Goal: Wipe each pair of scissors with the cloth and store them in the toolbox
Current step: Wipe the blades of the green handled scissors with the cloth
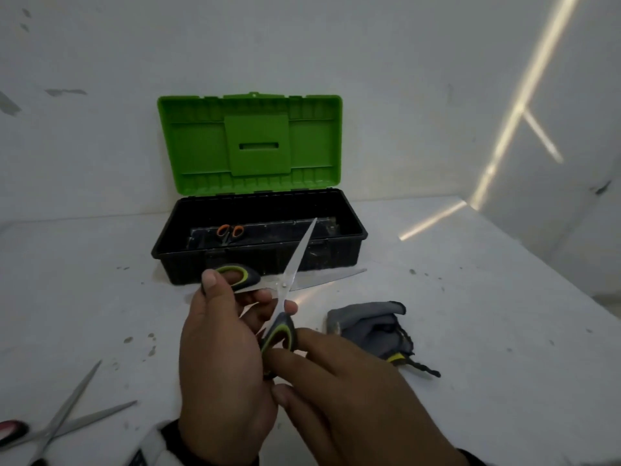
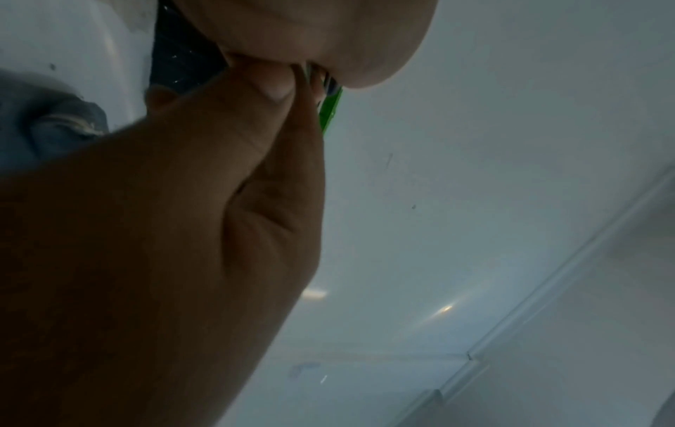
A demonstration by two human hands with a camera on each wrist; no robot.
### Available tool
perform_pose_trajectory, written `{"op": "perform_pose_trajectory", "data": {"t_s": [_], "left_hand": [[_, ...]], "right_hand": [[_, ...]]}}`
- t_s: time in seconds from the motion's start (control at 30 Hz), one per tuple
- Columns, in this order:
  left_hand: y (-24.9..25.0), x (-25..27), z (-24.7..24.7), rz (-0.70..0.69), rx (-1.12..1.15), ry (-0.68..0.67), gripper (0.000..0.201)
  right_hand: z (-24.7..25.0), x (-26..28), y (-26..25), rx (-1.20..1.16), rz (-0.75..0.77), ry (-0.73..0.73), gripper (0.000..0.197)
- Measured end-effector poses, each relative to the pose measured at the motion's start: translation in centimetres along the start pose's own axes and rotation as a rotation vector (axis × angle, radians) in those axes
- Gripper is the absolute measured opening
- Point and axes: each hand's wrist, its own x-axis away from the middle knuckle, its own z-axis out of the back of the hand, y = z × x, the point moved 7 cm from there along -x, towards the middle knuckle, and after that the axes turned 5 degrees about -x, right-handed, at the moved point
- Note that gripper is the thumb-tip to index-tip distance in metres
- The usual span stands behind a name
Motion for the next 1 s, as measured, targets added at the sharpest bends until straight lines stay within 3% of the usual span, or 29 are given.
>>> {"op": "perform_pose_trajectory", "data": {"t_s": [0.13, 0.27, 0.4, 0.5, 0.6, 0.73, 0.83, 0.93, 1.0], "left_hand": [[0.0, -0.3, -0.2, -0.019, -0.034, 0.036, 0.038], [0.4, -0.7, 0.0, -0.095, -0.049, 0.084, 0.038], [0.8, -1.8, 0.8, -0.13, -0.097, 0.13, 0.037], [0.9, -2.1, 1.3, -0.137, -0.128, 0.151, 0.038], [1.0, -1.9, 1.2, -0.142, -0.129, 0.148, 0.037], [1.0, -1.7, 1.3, -0.145, -0.143, 0.149, 0.035], [1.1, -1.7, 1.7, -0.15, -0.142, 0.167, 0.034], [1.4, -1.8, 2.1, -0.165, -0.163, 0.188, 0.033], [1.7, -1.9, 2.2, -0.177, -0.173, 0.198, 0.033]], "right_hand": [[-0.7, 0.4, 1.1, 0.059, -0.022, -0.148, 0.038], [0.8, 1.4, 1.8, 0.03, 0.018, -0.173, 0.045], [3.9, 2.2, 5.2, -0.146, -0.1, -0.157, 0.031], [4.2, 0.8, 10.5, 0.044, -0.204, -0.117, 0.024], [2.2, -0.5, 15.0, 0.196, -0.259, -0.213, 0.025], [-0.4, -2.3, 16.8, 0.338, -0.189, -0.35, 0.029], [-0.9, -3.3, 17.5, 0.407, -0.219, -0.407, 0.019], [-0.1, -3.6, 18.1, 0.299, -0.299, -0.358, 0.011], [0.8, -3.2, 18.2, 0.144, -0.344, -0.305, 0.016]]}}
